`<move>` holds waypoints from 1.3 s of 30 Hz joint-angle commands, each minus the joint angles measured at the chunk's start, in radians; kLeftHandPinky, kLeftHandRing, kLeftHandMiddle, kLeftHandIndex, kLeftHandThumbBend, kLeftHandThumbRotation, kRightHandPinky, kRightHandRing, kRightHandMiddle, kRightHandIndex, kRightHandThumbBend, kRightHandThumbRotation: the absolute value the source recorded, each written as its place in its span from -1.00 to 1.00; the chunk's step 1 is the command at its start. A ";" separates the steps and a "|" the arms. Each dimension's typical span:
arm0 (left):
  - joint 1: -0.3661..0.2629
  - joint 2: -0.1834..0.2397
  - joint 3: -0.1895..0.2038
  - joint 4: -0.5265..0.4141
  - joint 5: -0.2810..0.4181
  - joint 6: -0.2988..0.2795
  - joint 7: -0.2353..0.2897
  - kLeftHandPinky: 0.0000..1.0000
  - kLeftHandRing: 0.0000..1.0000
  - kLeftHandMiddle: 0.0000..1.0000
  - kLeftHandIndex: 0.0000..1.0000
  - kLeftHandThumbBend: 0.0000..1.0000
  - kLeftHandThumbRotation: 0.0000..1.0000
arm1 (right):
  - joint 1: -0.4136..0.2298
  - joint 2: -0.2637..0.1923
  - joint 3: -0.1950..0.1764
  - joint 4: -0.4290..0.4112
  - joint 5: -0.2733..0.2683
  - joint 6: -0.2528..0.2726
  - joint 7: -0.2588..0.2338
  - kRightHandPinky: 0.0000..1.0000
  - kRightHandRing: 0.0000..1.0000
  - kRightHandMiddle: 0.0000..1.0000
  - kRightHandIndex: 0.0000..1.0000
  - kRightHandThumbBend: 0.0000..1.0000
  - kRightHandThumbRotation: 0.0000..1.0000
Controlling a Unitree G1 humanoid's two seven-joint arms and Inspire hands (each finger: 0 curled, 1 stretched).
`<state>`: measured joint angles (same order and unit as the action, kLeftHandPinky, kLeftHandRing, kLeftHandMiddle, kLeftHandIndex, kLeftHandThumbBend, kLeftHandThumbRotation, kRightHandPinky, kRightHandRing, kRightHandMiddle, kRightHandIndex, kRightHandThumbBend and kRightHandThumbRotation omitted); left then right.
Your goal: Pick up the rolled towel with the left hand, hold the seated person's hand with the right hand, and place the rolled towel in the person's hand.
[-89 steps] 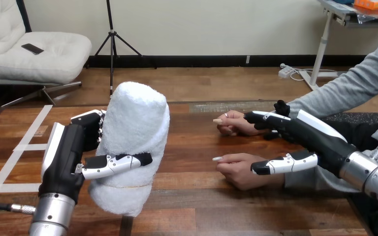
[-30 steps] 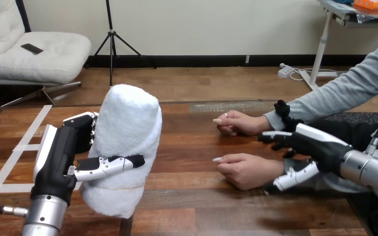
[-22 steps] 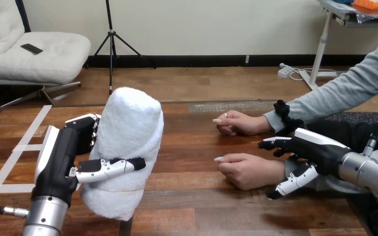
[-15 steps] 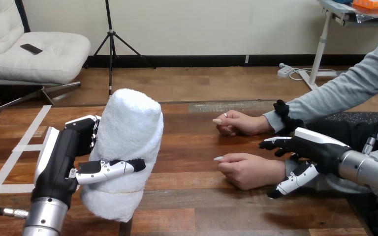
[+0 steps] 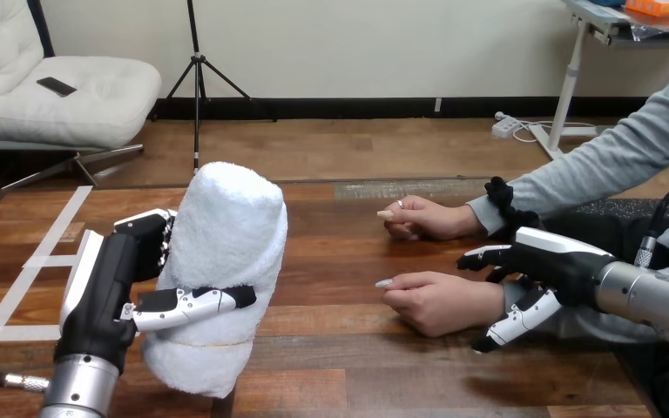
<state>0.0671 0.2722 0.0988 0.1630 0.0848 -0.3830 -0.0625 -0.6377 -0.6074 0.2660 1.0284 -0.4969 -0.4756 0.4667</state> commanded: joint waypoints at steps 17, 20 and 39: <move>-0.046 0.007 0.029 -0.062 -0.021 0.000 0.007 -0.43 -0.34 -0.24 -0.18 0.18 -1.00 | -0.086 -0.045 0.023 0.001 -0.027 -0.032 -0.050 0.38 0.61 0.72 0.68 1.00 -0.50; -0.046 0.007 0.029 -0.063 -0.021 0.001 0.007 -0.43 -0.34 -0.25 -0.18 0.18 -1.00 | -0.087 -0.047 0.025 -0.005 -0.030 -0.033 -0.056 0.37 0.59 0.69 0.65 1.00 -0.50; -0.045 0.009 0.027 -0.058 -0.012 -0.013 0.009 -0.42 -0.33 -0.24 -0.18 0.18 -1.00 | -0.094 -0.052 0.027 -0.013 -0.050 -0.050 -0.120 0.27 0.46 0.54 0.52 1.00 -0.55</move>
<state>0.0707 0.2722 0.1018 0.1561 0.0852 -0.3740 -0.0624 -0.6404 -0.6349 0.3008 1.0308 -0.5506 -0.5078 0.3882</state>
